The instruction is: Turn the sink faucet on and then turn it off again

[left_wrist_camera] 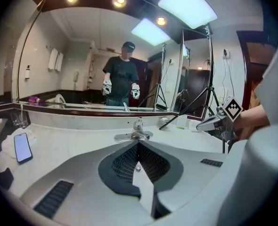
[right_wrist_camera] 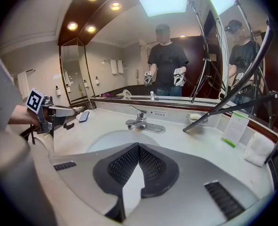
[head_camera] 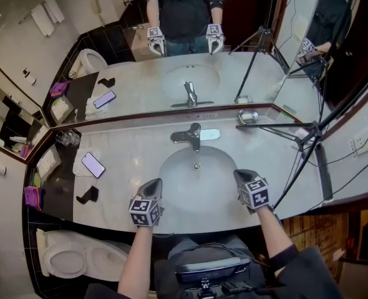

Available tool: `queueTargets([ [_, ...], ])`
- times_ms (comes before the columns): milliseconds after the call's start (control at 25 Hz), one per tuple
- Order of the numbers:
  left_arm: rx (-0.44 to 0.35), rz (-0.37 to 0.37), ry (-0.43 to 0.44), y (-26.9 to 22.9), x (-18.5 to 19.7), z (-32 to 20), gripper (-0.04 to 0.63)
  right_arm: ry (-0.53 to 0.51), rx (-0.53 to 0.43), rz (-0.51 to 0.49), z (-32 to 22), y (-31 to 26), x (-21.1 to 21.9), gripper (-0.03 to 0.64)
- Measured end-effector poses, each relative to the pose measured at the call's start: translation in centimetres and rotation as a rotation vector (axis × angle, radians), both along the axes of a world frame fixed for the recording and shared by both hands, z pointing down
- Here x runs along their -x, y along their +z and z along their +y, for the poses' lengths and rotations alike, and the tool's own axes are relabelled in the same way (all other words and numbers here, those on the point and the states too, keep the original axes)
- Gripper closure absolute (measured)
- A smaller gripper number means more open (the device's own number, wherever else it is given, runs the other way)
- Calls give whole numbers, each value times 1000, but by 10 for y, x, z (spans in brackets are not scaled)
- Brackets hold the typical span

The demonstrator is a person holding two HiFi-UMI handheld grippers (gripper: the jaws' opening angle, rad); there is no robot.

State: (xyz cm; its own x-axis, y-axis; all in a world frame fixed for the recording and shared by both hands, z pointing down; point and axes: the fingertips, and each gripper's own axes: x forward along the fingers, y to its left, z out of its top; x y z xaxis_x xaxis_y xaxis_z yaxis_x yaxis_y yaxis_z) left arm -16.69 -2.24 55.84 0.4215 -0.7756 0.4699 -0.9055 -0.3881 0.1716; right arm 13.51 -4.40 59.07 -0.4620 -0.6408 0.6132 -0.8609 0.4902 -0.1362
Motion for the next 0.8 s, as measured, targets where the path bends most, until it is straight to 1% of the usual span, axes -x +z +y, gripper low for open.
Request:
queueTargets([
  [440,17,36,-8,10,2,17,594,4,16,0,10,5,5,595],
  [600,13,13,-5,12,1,19,594,6,15,2,12,4,4,595],
  [720,2,-3,-18,12,0,14,592,4,19,1,12,5,3,595],
  [800,1,-12,-11,13,-3,9,592,2,21,-1,12,7,3,595],
])
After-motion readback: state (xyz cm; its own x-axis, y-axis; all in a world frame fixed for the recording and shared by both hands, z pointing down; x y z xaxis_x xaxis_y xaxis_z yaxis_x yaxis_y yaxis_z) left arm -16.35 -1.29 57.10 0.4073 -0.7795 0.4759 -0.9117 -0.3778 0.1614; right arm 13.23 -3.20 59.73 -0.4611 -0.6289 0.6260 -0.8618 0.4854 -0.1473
